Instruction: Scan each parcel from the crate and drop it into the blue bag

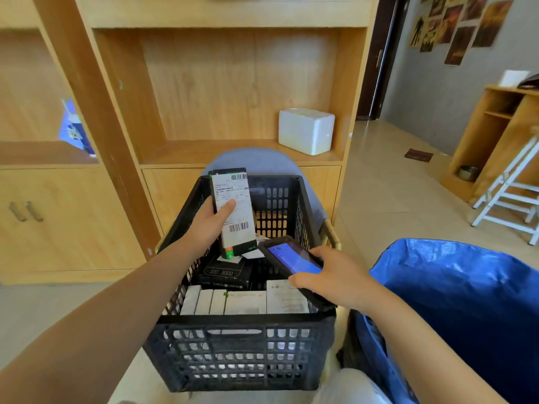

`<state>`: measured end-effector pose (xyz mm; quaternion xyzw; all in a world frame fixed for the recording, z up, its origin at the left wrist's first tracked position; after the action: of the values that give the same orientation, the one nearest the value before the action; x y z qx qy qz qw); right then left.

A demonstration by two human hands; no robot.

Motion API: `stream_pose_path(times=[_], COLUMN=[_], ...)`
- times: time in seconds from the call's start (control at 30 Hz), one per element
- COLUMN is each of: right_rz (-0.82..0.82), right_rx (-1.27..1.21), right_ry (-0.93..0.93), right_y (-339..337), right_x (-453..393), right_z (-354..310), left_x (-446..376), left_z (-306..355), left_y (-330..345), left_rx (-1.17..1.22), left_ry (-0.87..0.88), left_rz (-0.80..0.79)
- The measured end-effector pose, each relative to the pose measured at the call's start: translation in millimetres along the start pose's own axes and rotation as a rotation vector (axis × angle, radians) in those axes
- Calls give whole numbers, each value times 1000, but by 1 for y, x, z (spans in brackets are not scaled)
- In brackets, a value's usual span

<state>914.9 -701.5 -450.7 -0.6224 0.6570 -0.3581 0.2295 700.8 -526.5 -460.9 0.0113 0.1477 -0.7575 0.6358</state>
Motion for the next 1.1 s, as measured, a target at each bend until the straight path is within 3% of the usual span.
stream_pose_path(times=[0.4, 0.67, 0.9, 1.1], right_rz=[1, 99, 214, 332], right_rx=[-51, -144, -219, -266], right_ry=[-38, 43, 238, 470], right_y=[-17, -45, -86, -107], right_x=[31, 48, 76, 116], right_z=[-6, 33, 133, 244], left_x=[21, 22, 24, 55], left_z=[49, 69, 93, 62], left_y=[18, 49, 153, 301], left_rx=[-56, -19, -33, -194], left_ry=[68, 67, -8, -65], left_rz=[-19, -68, -186, -493])
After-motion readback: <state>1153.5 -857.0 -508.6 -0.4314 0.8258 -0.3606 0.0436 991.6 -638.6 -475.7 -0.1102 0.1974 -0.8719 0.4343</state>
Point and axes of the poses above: each hand's wrist, its own x-axis away from the middle knuckle, its own y-axis out of the palm, z = x × y, the point moved 7 cm from there along -x, towards the middle knuckle, and after that the axes turned 4 degrees about y, right-handed, at the moved point
